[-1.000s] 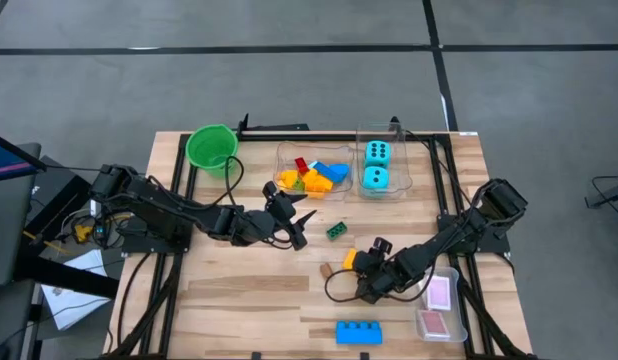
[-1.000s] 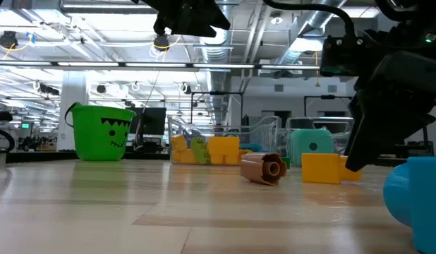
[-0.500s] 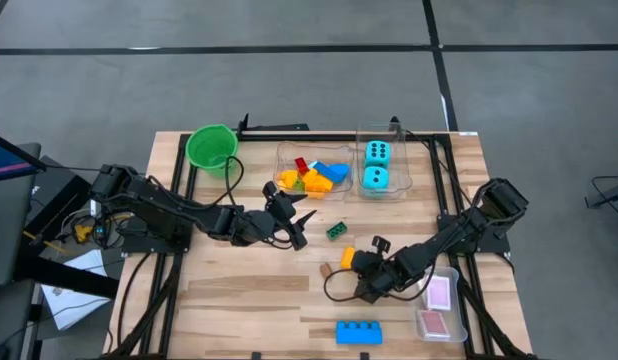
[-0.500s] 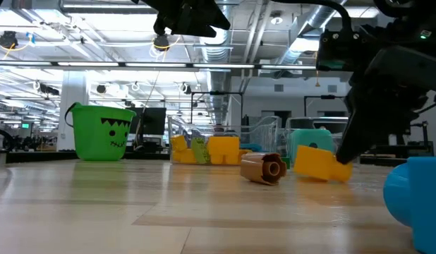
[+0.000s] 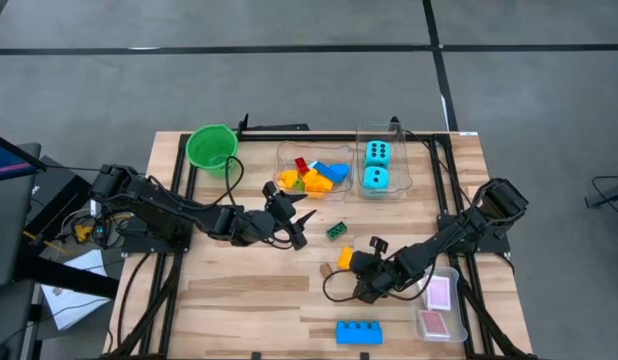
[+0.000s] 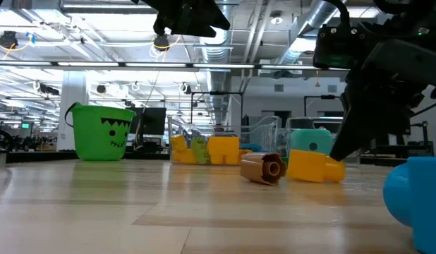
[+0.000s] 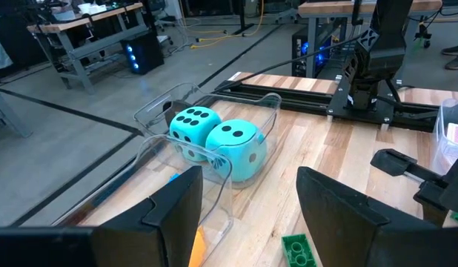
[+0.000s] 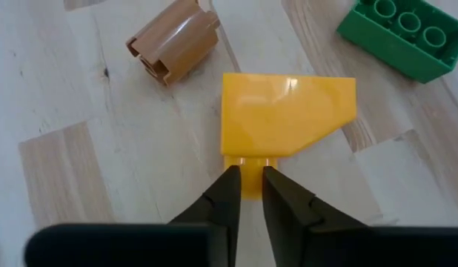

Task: Pick & Place Toys
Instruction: Put the yellow gamepiece into the left transparent bin

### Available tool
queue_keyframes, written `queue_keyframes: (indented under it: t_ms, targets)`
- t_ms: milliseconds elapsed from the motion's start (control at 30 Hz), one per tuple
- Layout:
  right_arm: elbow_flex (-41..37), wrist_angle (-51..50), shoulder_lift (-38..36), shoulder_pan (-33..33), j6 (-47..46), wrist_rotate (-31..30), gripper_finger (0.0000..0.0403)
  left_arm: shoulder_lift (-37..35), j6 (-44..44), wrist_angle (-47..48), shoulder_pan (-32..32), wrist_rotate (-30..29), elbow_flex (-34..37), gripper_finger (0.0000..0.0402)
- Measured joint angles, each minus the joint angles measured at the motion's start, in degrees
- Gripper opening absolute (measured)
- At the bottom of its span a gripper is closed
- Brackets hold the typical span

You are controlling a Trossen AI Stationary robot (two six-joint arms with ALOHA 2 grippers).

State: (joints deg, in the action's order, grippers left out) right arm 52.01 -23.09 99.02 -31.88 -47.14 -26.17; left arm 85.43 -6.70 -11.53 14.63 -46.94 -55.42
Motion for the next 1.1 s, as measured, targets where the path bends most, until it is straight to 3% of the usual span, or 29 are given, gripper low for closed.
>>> queue_keyframes:
  t_ms: [600,1100]
  targets:
    - [-0.24,-0.03,0.33,0.0,-1.55,0.82,0.0198,0.0,0.0,0.0,-0.02,0.26,0.02,0.0213]
    - [-0.14,4.77,0.66,-0.02,1.98,0.13,0.0237,0.02,0.0,0.0,0.0,0.23,0.02,0.0213]
